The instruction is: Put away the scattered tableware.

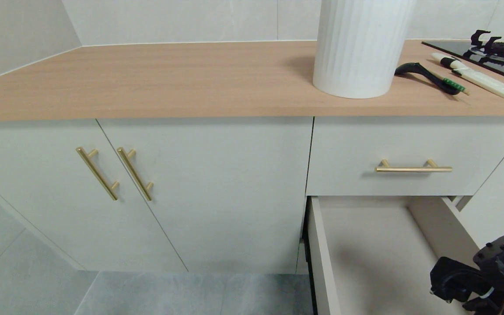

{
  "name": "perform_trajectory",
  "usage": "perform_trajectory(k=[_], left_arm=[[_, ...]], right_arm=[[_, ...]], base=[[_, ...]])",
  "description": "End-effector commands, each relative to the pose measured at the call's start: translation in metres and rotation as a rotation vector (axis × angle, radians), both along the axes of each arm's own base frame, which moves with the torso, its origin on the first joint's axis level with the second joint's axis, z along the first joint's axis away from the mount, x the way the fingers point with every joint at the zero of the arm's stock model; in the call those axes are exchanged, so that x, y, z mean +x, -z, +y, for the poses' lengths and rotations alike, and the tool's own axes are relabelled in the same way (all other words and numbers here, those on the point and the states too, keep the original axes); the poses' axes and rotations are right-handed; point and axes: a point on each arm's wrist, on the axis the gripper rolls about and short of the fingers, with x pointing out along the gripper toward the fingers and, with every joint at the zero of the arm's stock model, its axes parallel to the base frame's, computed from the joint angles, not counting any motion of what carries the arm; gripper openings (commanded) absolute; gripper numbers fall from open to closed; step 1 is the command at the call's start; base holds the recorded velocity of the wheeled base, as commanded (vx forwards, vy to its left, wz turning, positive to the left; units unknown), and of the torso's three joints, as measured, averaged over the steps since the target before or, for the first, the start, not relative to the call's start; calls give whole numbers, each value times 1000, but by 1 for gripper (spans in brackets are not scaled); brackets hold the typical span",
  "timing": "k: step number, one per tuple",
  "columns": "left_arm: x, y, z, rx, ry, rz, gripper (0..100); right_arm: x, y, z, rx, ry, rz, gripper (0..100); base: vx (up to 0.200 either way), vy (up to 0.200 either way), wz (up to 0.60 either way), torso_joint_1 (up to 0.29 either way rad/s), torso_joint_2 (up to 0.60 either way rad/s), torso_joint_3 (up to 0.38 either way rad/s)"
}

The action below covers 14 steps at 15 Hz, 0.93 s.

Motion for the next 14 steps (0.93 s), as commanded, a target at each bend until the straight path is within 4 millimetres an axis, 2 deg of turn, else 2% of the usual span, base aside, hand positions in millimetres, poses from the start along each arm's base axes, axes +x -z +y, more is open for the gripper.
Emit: perform_trajectory(k=[1, 4, 6, 8, 9, 10, 11, 14], left_arm=[[0, 0, 0, 0, 0, 1, 100], [0, 0, 0, 0, 0, 1, 100], [0, 0, 0, 0, 0, 1, 100], [0, 0, 0, 0, 0, 1, 100], [0, 0, 0, 0, 0, 1, 100], [0, 0, 0, 0, 0, 1, 100], [0, 0, 0, 0, 0, -1, 100], [0, 0, 0, 0, 0, 1, 100]], right_arm=[[0, -6, 1, 23, 0, -35, 100], [13, -33, 1, 149, 114, -167, 100], [11, -69, 0, 330, 215, -289, 100], [6, -93, -3, 446, 271, -346, 100], [6, -93, -3, 446, 271, -346, 100], [-14, -106, -14, 484, 255, -362, 100], [-22, -113, -18, 516, 194, -390, 100], [-20, -116, -27, 499, 222, -445, 100]], base=[[0, 0, 0, 0, 0, 0], [0, 0, 0, 0, 0, 0], [0, 0, 0, 0, 0, 0], [0, 0, 0, 0, 0, 0], [0, 0, 0, 0, 0, 0], [0, 0, 0, 0, 0, 0], [0, 0, 0, 0, 0, 0], [0, 0, 0, 0, 0, 0]])
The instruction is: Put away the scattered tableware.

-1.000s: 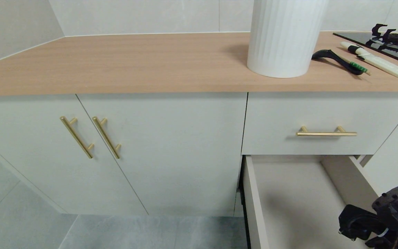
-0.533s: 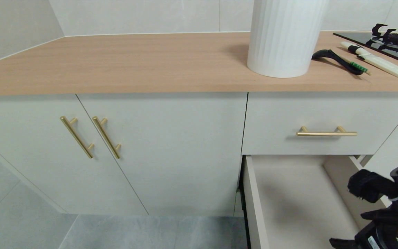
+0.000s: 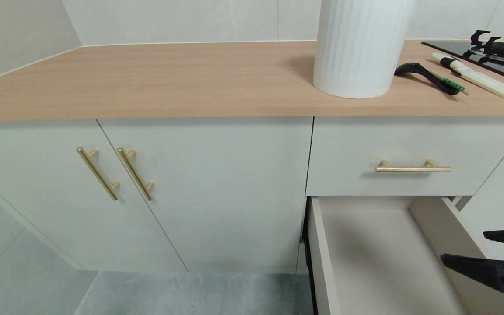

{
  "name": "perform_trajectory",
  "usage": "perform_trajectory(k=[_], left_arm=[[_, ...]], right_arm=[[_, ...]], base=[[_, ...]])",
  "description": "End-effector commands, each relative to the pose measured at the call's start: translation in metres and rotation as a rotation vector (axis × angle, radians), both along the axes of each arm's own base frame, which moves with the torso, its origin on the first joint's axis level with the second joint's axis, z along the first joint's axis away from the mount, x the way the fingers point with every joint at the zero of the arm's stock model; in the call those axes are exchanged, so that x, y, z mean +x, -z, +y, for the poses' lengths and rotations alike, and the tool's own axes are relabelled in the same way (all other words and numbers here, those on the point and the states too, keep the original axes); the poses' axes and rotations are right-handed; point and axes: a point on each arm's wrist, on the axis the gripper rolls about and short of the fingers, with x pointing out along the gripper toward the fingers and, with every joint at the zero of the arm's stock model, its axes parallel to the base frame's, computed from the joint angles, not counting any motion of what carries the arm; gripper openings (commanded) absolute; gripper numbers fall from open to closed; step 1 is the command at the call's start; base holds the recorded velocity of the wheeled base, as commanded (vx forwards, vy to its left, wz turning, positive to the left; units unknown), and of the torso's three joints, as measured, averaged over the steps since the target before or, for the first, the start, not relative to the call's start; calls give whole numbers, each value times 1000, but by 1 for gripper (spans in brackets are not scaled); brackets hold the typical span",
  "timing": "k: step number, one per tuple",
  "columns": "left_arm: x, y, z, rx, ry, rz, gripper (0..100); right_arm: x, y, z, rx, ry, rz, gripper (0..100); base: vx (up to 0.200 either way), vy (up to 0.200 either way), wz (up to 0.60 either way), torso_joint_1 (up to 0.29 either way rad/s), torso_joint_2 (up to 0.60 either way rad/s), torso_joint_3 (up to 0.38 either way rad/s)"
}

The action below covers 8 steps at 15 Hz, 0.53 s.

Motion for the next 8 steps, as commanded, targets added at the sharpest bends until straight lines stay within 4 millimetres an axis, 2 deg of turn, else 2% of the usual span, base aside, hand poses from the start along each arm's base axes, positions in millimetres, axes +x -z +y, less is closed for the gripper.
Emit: perform_trajectory(k=[1, 6, 8], left_arm=[[0, 0, 0, 0, 0, 1, 100], [0, 0, 0, 0, 0, 1, 100], [0, 0, 0, 0, 0, 1, 100]], right_arm=[[-5, -8, -8, 28, 35, -63, 100], [-6, -8, -10, 14, 32, -76, 100], [-6, -8, -10, 13, 35, -76, 100]], base=[[0, 0, 0, 0, 0, 0], [0, 0, 0, 0, 0, 0], [0, 0, 0, 90, -225, -105]])
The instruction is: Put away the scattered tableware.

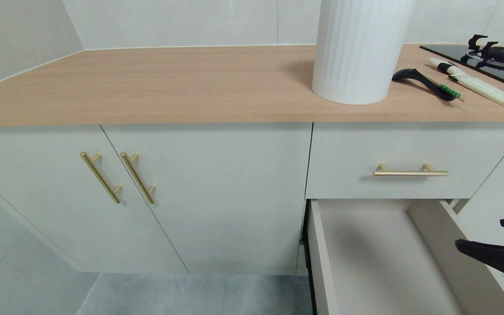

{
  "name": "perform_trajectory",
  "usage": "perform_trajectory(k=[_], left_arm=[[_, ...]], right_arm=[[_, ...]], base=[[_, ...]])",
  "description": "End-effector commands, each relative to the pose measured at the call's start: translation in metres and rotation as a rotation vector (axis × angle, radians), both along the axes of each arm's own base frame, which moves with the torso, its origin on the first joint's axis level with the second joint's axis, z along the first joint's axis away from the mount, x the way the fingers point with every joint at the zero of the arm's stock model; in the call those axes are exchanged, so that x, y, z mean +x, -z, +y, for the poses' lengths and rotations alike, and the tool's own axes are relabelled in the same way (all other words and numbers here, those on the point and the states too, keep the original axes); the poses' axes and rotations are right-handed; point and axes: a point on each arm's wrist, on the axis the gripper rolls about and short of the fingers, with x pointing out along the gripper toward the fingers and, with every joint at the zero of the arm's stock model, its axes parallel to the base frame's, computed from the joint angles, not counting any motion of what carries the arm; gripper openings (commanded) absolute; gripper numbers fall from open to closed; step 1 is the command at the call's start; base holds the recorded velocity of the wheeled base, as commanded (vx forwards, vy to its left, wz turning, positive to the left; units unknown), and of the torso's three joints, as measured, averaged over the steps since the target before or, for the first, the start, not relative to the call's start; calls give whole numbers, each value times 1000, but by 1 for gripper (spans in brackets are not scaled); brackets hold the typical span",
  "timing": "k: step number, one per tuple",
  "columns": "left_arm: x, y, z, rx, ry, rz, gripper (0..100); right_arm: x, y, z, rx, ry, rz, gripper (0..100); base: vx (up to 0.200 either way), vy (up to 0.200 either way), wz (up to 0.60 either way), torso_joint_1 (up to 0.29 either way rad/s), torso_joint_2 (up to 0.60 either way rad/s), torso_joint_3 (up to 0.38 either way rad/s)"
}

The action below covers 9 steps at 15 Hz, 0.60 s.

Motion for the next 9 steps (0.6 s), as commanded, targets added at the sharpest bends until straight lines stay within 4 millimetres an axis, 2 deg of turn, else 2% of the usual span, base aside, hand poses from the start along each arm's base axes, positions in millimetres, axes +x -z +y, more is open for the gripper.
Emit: perform_trajectory(k=[1, 3, 5, 8, 9], left_arm=[[0, 0, 0, 0, 0, 2, 100], [0, 0, 0, 0, 0, 2, 100], [0, 0, 0, 0, 0, 2, 100], [0, 0, 0, 0, 0, 2, 100], [0, 0, 0, 0, 0, 2, 100]], right_arm=[[0, 0, 0, -1, 2, 0, 100], [0, 0, 0, -1, 2, 0, 100], [0, 0, 0, -1, 2, 0, 100], [0, 1, 0, -12, -4, 0, 100], [0, 2, 0, -13, -4, 3, 100]], base=[[0, 0, 0, 129, -183, -227], [0, 0, 0, 173, -159, -256], [0, 0, 0, 190, -610, -261], [0, 0, 0, 58, -548, -256], [0, 0, 0, 242, -496, -251]])
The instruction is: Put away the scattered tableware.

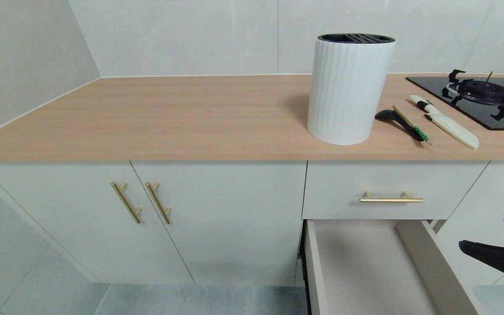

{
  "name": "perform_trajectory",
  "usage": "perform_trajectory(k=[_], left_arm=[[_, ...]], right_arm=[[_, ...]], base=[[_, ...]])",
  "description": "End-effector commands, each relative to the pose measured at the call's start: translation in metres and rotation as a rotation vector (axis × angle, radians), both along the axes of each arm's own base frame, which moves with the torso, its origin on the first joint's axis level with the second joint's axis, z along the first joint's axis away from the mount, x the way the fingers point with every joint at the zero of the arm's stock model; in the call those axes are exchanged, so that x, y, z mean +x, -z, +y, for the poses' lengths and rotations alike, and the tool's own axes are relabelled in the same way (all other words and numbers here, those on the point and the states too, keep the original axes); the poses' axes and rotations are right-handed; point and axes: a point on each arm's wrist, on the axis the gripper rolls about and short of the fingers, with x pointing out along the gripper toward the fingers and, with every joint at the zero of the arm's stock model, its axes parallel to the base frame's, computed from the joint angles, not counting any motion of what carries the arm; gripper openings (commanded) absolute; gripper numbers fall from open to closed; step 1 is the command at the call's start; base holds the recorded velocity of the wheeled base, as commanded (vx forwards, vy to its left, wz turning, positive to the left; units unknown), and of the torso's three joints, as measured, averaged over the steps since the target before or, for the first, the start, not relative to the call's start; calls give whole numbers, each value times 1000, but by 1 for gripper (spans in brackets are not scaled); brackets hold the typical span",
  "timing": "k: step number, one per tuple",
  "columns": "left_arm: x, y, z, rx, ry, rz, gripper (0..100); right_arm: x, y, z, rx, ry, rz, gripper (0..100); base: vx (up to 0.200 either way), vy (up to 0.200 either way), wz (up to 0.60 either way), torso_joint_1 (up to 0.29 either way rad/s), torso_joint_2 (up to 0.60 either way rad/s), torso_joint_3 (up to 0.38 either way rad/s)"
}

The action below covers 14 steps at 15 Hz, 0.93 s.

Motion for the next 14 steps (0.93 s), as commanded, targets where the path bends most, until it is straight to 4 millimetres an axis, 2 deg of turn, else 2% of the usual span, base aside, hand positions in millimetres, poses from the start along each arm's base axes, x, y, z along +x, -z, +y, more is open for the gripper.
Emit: perform_trajectory(k=[1, 4, 6, 8, 9, 10, 11, 13, 14], left_arm=[[0, 0, 0, 0, -1, 2, 100], [0, 0, 0, 0, -1, 2, 100], [0, 0, 0, 0, -1, 2, 100], [0, 0, 0, 0, -1, 1, 100], [0, 0, 0, 0, -1, 2, 100], [0, 0, 0, 0, -1, 2, 100], [0, 0, 0, 0, -1, 2, 100], [0, 0, 0, 0, -1, 2, 100], [0, 0, 0, 0, -1, 2, 100]], right_arm=[[1, 1, 0, -2, 0, 6, 100], [1, 2, 1, -5, 0, 6, 100], [4, -3, 1, -4, 6, -42, 100], [18, -21, 3, 8, 52, -98, 100], [35, -39, 3, 31, 109, -107, 100], [61, -55, 4, 41, 168, -87, 100], [79, -64, 7, 51, 196, -60, 100], [109, -73, 16, 148, 295, 27, 100], [128, -66, 21, 165, 352, 65, 100]], base=[[0, 0, 0, 320, -466, -246], [0, 0, 0, 308, -468, -264], [0, 0, 0, 110, -220, -110], [0, 0, 0, 39, -63, -37], [0, 0, 0, 0, 0, 0], [0, 0, 0, 0, 0, 0], [0, 0, 0, 0, 0, 0], [0, 0, 0, 0, 0, 0], [0, 0, 0, 0, 0, 0]])
